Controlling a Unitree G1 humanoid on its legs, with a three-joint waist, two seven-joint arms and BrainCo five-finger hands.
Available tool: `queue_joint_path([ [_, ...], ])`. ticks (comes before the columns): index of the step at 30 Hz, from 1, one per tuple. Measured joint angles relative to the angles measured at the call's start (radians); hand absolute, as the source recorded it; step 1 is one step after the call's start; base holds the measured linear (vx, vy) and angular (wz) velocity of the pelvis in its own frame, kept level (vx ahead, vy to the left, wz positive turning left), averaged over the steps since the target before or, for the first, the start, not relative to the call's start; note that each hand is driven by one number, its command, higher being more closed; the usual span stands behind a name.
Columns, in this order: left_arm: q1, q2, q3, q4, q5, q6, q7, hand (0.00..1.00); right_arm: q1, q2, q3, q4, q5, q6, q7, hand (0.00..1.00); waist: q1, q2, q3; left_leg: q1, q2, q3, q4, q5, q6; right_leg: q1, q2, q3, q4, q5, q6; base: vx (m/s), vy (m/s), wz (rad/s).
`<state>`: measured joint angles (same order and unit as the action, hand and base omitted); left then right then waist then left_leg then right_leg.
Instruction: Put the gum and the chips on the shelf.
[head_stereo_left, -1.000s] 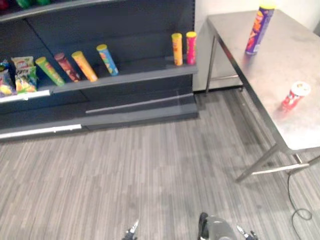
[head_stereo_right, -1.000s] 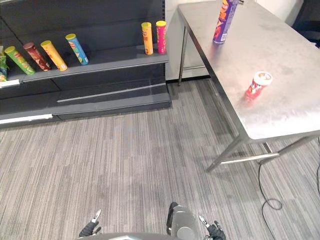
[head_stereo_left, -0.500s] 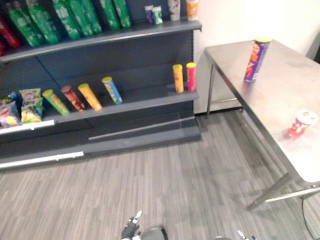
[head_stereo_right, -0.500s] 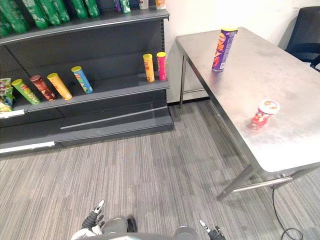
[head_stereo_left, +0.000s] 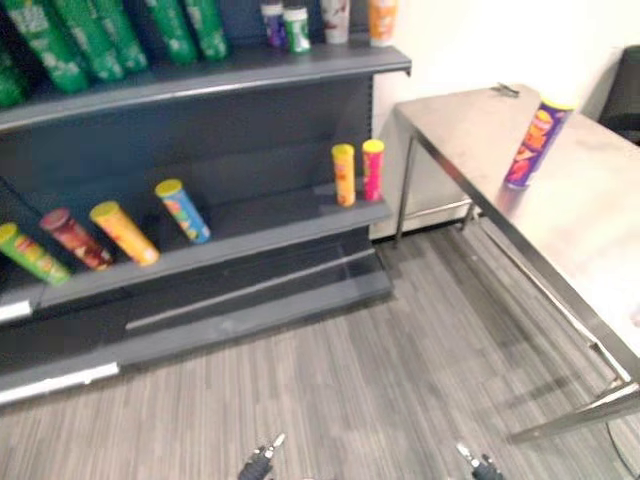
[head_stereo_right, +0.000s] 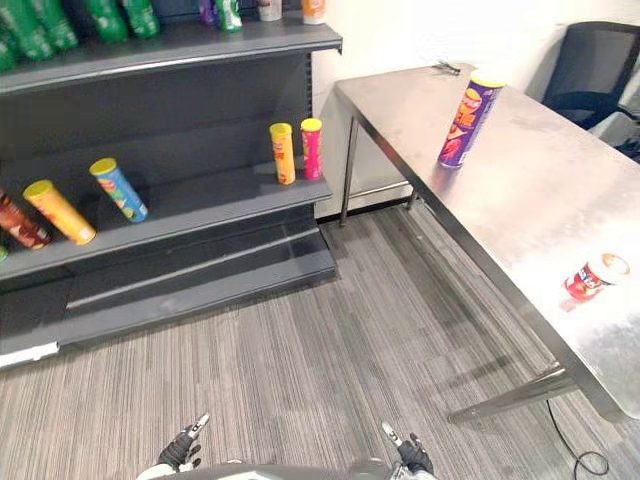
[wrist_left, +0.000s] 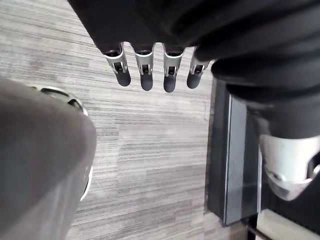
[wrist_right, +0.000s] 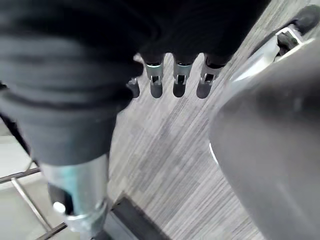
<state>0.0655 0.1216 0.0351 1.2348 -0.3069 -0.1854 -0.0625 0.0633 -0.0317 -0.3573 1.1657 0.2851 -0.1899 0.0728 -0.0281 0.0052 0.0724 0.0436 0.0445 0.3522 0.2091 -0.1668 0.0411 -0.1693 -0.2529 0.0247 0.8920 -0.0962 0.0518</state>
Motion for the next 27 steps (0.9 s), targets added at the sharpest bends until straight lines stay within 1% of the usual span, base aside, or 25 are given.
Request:
queue_joint_path([
  [1,0.002,-0.001,-0.002,-0.001,0.0,-0.001,0.0,0.0,0.0,-0.006,0.021,-0.008,-0.001,0.0,0.0,0.0,0.002,0.004,0.003,0.031,0.003,0.006,-0.015,0.0,0.0,-0.012,-0.004,-0.055,0.024,-0.022,-0.004,0.19,-0.003,-0.23],
  [2,0.007,-0.002,-0.001,-0.002,0.001,-0.001,-0.001,0.0,-0.003,-0.016,0.06,-0.016,-0.002,-0.003,0.0,0.0,0.004,0.01,0.008,0.079,0.012,0.032,-0.042,0.002,-0.004,-0.031,-0.023,-0.187,0.026,-0.063,-0.021,0.16,-0.015,-0.31],
  [3,0.011,0.0,0.003,-0.003,0.005,-0.001,-0.002,0.0,-0.008,-0.02,0.084,-0.024,-0.003,-0.006,0.0,0.0,0.006,0.007,0.01,0.104,0.012,0.052,-0.056,0.007,-0.013,-0.04,-0.037,-0.276,-0.033,-0.064,-0.024,0.2,-0.041,-0.4],
  [4,0.014,0.004,0.012,-0.004,0.007,-0.002,-0.005,0.0,-0.016,-0.019,0.103,-0.025,-0.003,-0.007,0.0,0.0,0.006,-0.007,0.017,0.126,0.002,0.058,-0.074,0.009,-0.023,-0.043,-0.043,-0.362,-0.148,-0.022,-0.017,0.17,-0.062,-0.52],
  [5,0.015,-0.004,0.026,0.001,0.009,0.001,-0.005,0.0,-0.027,-0.031,0.111,-0.022,-0.004,-0.006,0.002,0.0,0.007,0.012,0.02,0.145,0.007,0.061,-0.111,0.014,-0.045,-0.017,-0.023,-0.416,-0.208,-0.041,-0.033,0.19,-0.055,-0.68],
  [6,0.017,-0.02,0.037,0.003,0.01,0.002,-0.009,0.0,-0.043,-0.045,0.114,-0.02,-0.002,-0.007,0.001,0.0,0.005,0.036,0.025,0.144,0.03,0.078,-0.136,0.029,-0.067,-0.005,0.0,-0.449,-0.261,-0.037,-0.038,0.14,-0.056,-0.81],
  [7,0.017,-0.036,0.045,0.007,0.009,0.002,-0.012,0.0,-0.06,-0.059,0.133,-0.019,-0.001,-0.012,0.001,0.0,0.004,0.058,0.038,0.138,0.04,0.102,-0.154,0.034,-0.074,0.0,0.023,-0.485,-0.319,-0.037,-0.039,0.11,-0.054,-0.69],
  [9,0.013,-0.04,0.047,0.007,0.01,0.002,-0.015,0.0,-0.068,-0.069,0.146,-0.01,-0.001,-0.009,0.001,0.0,0.005,0.066,0.057,0.138,0.048,0.134,-0.174,0.047,-0.09,0.002,0.042,-0.523,-0.368,-0.037,-0.039,0.04,-0.084,-0.6],
  [10,0.013,-0.039,0.047,0.005,0.01,0.002,-0.022,0.0,-0.061,-0.069,0.154,-0.01,-0.002,-0.008,0.001,0.0,0.003,0.061,0.063,0.144,0.051,0.135,-0.176,0.054,-0.093,0.017,0.047,-0.549,-0.389,-0.037,-0.039,0.03,-0.085,-0.42],
  [11,0.013,-0.039,0.047,0.003,0.01,0.003,-0.026,0.0,-0.055,-0.068,0.155,-0.01,0.0,-0.006,0.001,0.0,0.003,0.056,0.066,0.152,0.052,0.135,-0.177,0.061,-0.096,0.029,0.05,-0.554,-0.402,-0.037,-0.039,0.04,-0.089,-0.21],
  [12,0.013,-0.033,0.046,-0.001,0.012,0.003,-0.029,0.0,-0.049,-0.07,0.167,-0.011,-0.001,-0.006,0.001,0.0,0.003,0.045,0.073,0.164,0.051,0.129,-0.175,0.075,-0.101,0.059,0.057,-0.558,-0.439,-0.037,-0.039,0.04,-0.077,-0.07],
  [13,0.014,-0.029,0.046,-0.003,0.015,0.003,-0.031,0.0,-0.04,-0.069,0.174,-0.01,-0.001,-0.005,0.001,0.0,0.003,0.038,0.073,0.169,0.053,0.127,-0.166,0.079,-0.107,0.095,0.075,-0.562,-0.501,-0.037,-0.039,0.03,-0.071,-0.03],
  [14,0.015,-0.028,0.047,-0.006,0.015,0.002,-0.032,0.0,-0.038,-0.069,0.178,-0.01,-0.001,-0.004,0.002,0.0,0.005,0.034,0.071,0.168,0.054,0.129,-0.161,0.079,-0.107,0.113,0.085,-0.562,-0.541,-0.036,-0.038,0.03,-0.055,-0.06],
  [15,0.017,-0.024,0.048,-0.015,0.014,0.001,-0.032,0.0,-0.03,-0.066,0.188,-0.009,-0.001,-0.003,0.002,0.0,0.007,0.028,0.067,0.163,0.051,0.133,-0.151,0.079,-0.108,0.142,0.104,-0.556,-0.617,-0.033,-0.033,0.02,-0.052,-0.16],
  [16,0.019,-0.017,0.048,-0.019,0.014,0.002,-0.033,0.0,-0.032,-0.06,0.207,-0.01,-0.001,-0.003,0.004,0.0,0.01,0.021,0.062,0.146,0.044,0.135,-0.148,0.078,-0.109,0.151,0.115,-0.544,-0.676,-0.03,-0.029,0.02,-0.05,-0.18],
  [18,0.018,-0.009,0.049,-0.021,0.014,0.003,-0.032,0.0,-0.034,-0.054,0.208,-0.01,-0.001,-0.001,0.004,0.0,0.006,0.015,0.067,0.132,0.037,0.135,-0.147,0.078,-0.109,0.151,0.12,-0.538,-0.717,-0.028,-0.032,-0.02,-0.049,-0.13],
  [23,0.019,-0.005,0.064,-0.022,0.014,0.015,-0.03,0.0,-0.027,-0.048,0.17,-0.01,0.002,0.001,0.003,0.0,0.006,0.006,0.07,0.136,0.04,0.167,-0.134,0.072,-0.118,0.137,0.126,-0.506,-0.717,-0.022,-0.033,-0.08,-0.019,-0.19],
  [25,0.019,-0.009,0.083,-0.022,0.014,0.018,-0.027,0.0,-0.027,-0.049,0.164,-0.011,0.014,0.002,0.002,0.0,0.004,0.007,0.071,0.129,0.042,0.19,-0.124,0.064,-0.13,0.113,0.13,-0.476,-0.712,-0.022,-0.033,-0.1,0.008,-0.45],
  [27,0.017,-0.004,0.087,-0.022,0.014,0.021,-0.024,0.0,-0.021,-0.049,0.133,-0.011,0.042,0.003,0.001,0.0,0.002,0.001,0.076,0.112,0.051,0.228,-0.079,0.055,-0.142,0.078,0.132,-0.429,-0.69,-0.025,-0.036,-0.11,-0.001,-0.61],
])
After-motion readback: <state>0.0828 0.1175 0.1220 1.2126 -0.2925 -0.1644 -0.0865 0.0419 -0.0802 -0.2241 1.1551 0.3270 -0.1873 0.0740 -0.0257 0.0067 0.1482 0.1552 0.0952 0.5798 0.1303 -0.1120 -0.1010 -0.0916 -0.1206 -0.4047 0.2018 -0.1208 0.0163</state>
